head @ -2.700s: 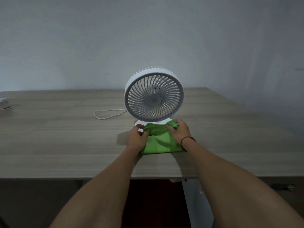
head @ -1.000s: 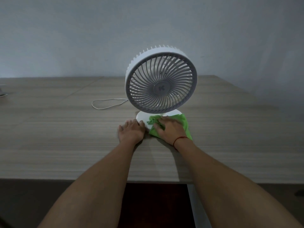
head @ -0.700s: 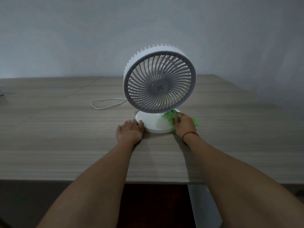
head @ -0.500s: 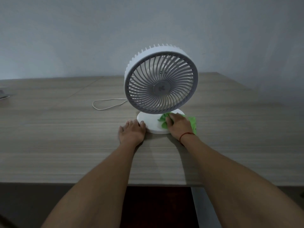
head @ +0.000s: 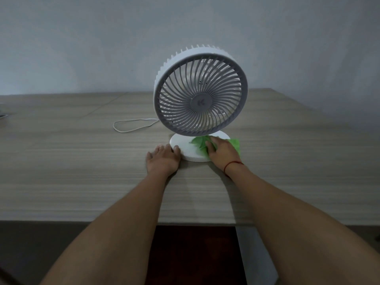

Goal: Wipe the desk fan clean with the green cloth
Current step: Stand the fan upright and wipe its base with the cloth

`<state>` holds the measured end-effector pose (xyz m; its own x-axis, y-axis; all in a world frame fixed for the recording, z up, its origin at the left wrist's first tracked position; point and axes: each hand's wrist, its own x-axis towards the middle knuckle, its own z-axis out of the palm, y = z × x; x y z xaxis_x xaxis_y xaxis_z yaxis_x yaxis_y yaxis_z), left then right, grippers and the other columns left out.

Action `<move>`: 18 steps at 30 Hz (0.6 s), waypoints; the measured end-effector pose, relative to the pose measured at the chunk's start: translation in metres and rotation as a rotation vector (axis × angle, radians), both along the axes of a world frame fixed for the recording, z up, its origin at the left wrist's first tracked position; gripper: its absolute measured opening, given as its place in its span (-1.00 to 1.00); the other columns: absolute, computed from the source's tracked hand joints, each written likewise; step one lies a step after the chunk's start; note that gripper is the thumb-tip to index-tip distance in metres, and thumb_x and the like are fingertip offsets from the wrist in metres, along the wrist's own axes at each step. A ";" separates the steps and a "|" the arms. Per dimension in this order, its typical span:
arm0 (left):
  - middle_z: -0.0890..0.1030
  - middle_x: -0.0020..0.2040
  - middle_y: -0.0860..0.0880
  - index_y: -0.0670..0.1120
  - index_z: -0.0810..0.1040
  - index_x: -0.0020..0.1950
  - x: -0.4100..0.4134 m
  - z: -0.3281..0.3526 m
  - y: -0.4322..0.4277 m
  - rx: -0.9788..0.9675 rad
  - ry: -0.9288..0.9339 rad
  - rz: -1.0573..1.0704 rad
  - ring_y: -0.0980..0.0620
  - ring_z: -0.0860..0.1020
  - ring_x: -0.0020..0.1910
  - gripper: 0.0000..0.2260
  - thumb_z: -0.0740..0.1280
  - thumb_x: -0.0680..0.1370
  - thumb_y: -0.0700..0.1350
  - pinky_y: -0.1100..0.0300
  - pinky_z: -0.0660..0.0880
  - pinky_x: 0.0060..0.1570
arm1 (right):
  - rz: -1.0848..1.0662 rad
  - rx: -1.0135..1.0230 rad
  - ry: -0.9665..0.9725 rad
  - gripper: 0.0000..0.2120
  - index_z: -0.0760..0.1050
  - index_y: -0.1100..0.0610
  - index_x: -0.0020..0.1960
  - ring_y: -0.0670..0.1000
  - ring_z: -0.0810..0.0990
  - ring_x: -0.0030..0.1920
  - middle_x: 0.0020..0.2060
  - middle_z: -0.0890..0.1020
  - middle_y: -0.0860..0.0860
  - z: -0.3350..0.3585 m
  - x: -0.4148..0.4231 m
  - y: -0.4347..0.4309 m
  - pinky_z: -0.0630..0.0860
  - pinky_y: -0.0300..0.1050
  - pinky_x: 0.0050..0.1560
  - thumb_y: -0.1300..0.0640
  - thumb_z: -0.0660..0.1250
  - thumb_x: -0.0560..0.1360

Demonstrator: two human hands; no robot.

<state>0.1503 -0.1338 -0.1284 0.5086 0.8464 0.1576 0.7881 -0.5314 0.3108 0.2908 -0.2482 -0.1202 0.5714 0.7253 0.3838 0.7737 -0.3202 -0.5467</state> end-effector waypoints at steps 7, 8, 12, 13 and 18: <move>0.41 0.40 -0.16 -0.12 0.38 0.36 0.001 0.000 -0.001 0.002 0.005 0.000 -0.10 0.28 0.46 -0.49 -0.12 0.61 0.12 -0.13 0.15 0.44 | -0.186 0.000 0.049 -0.65 0.52 0.30 0.15 0.28 0.53 0.16 0.14 0.60 0.27 0.001 0.007 0.012 0.44 0.03 0.14 0.07 0.13 0.60; 0.41 0.39 -0.16 -0.12 0.38 0.35 0.001 0.000 -0.001 -0.001 0.005 0.000 -0.10 0.29 0.46 -0.49 -0.12 0.61 0.12 -0.14 0.15 0.44 | -0.164 -0.024 0.014 -0.65 0.52 0.28 0.17 0.27 0.54 0.15 0.13 0.60 0.26 0.001 0.004 0.013 0.44 0.03 0.14 0.06 0.12 0.60; 0.40 0.40 -0.18 -0.12 0.38 0.35 0.001 0.000 -0.001 -0.011 0.001 0.001 -0.10 0.28 0.47 -0.49 -0.13 0.61 0.12 -0.15 0.13 0.45 | -0.041 -0.140 -0.072 -0.64 0.48 0.17 0.27 0.24 0.54 0.17 0.15 0.60 0.22 0.006 -0.018 0.018 0.44 0.00 0.14 0.00 0.10 0.61; 0.40 0.40 -0.17 -0.12 0.37 0.35 0.001 0.000 -0.001 -0.014 0.001 0.001 -0.10 0.27 0.48 -0.49 -0.13 0.61 0.12 -0.15 0.12 0.45 | -0.014 -0.152 -0.086 -0.63 0.47 0.14 0.29 0.24 0.54 0.18 0.17 0.60 0.21 0.008 -0.025 0.018 0.44 0.00 0.15 -0.01 0.09 0.61; 0.40 0.41 -0.14 -0.12 0.37 0.35 0.000 0.000 0.002 -0.029 -0.007 -0.004 -0.06 0.26 0.48 -0.49 -0.15 0.60 0.10 -0.14 0.12 0.45 | 0.078 -0.188 -0.100 -0.61 0.42 0.13 0.34 0.23 0.53 0.21 0.22 0.57 0.21 0.012 -0.039 0.014 0.44 0.00 0.20 -0.02 0.07 0.62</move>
